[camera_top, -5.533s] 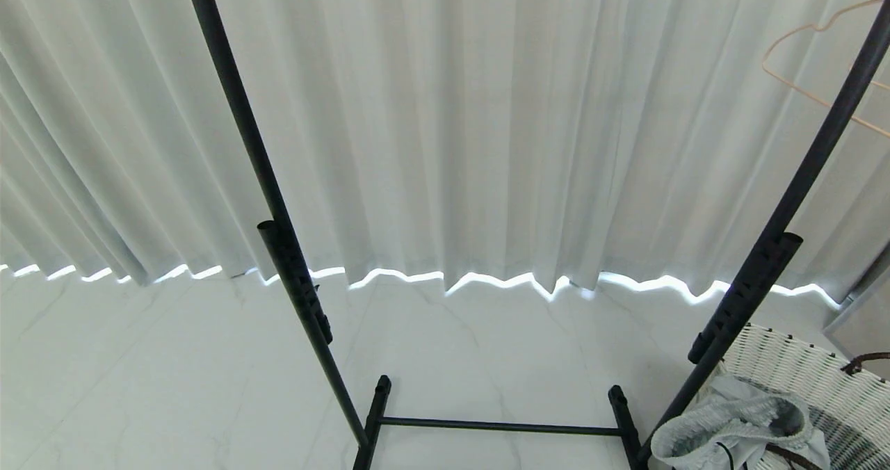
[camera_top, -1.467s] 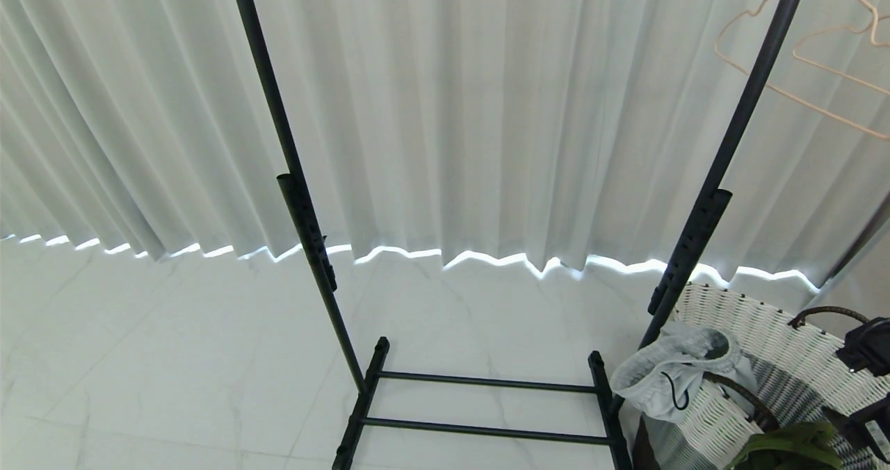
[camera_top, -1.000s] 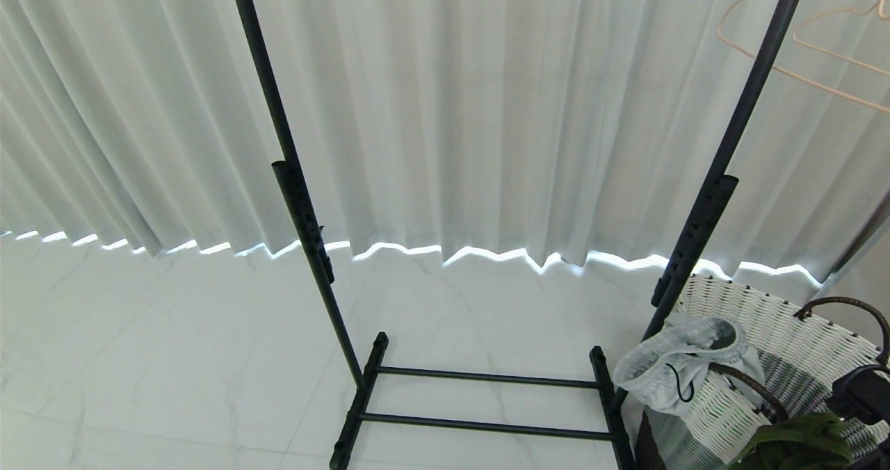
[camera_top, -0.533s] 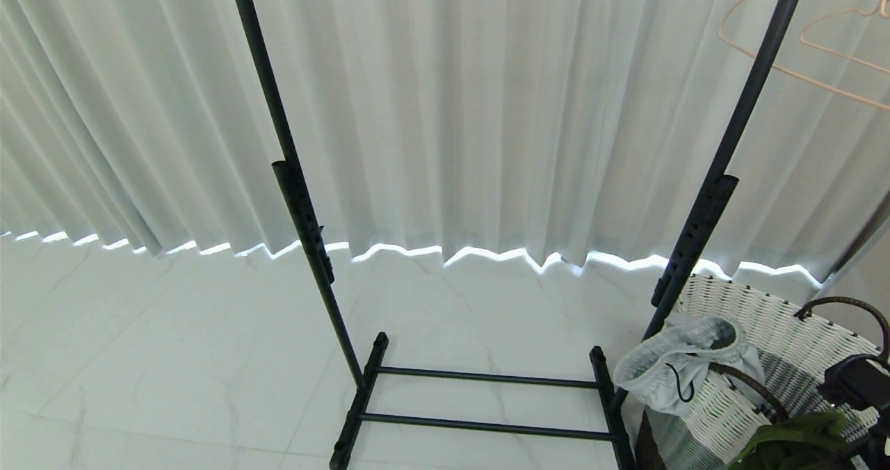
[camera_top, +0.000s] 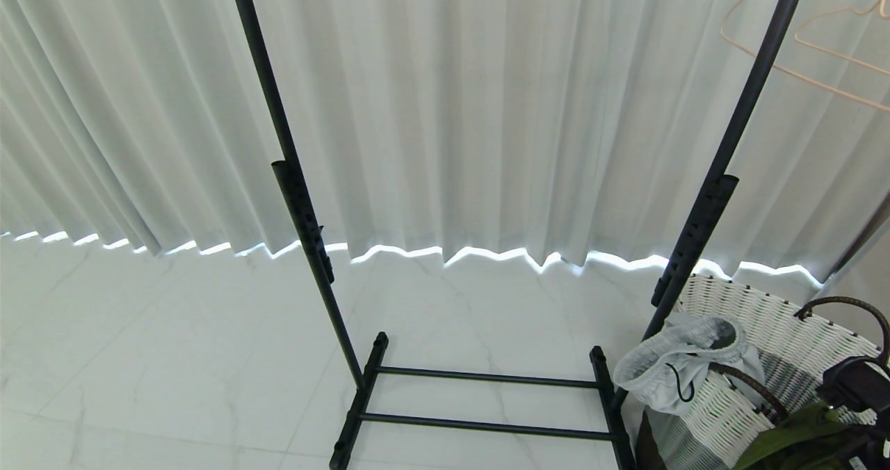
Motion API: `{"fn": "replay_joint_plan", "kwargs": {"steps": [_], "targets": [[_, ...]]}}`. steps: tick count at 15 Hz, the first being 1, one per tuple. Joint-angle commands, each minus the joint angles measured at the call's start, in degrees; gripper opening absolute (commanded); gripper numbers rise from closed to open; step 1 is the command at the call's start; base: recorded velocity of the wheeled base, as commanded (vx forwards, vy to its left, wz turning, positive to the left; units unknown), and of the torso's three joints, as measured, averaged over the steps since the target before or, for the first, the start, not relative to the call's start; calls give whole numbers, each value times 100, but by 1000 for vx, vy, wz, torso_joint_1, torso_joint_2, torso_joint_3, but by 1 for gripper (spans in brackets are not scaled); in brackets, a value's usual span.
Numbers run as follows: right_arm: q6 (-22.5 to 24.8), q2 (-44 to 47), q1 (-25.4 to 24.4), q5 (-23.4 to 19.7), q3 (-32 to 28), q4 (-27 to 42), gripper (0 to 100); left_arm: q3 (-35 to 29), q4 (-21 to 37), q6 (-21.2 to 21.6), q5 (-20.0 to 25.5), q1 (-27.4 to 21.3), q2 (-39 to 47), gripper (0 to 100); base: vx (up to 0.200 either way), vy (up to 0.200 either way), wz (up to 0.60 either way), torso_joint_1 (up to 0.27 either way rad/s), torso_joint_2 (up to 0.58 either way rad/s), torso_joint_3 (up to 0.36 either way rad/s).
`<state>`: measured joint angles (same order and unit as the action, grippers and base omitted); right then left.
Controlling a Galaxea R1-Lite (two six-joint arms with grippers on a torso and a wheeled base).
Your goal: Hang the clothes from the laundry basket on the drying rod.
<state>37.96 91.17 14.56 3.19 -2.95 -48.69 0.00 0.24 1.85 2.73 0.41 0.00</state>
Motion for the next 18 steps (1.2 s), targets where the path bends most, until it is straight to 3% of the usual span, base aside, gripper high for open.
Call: {"fn": "replay_joint_plan", "kwargs": {"steps": [1, 4, 6, 10, 11, 13, 18], "targets": [[71, -443, -14, 23, 84, 17, 0, 0, 2, -1, -1, 2, 0, 100, 0, 0, 0, 0, 0, 0], [185, -1242, -14, 155, -30, 316, 0, 0, 2, -1, -1, 2, 0, 100, 0, 0, 0, 0, 0, 0], [194, -1981, -49, 349, -267, 993, 0, 0, 2, -1, -1, 2, 0, 100, 0, 0, 0, 0, 0, 0], [150, -3791, -58, 375, -1867, 3955, 0, 0, 2, 17, -1, 2, 0, 100, 0, 0, 0, 0, 0, 0], [71, -4310, -67, 366, -2746, 5387, 0, 0, 2, 26, 8, 2, 0, 100, 0, 0, 0, 0, 0, 0], [-114, -4776, -102, 357, -3713, 6750, 0, 0, 2, 26, 8, 2, 0, 100, 0, 0, 0, 0, 0, 0], [-131, -4986, -128, 357, -4460, 7084, 0, 0, 2, 26, 8, 2, 0, 100, -200, 0, 0, 3, 4, 3]]}}
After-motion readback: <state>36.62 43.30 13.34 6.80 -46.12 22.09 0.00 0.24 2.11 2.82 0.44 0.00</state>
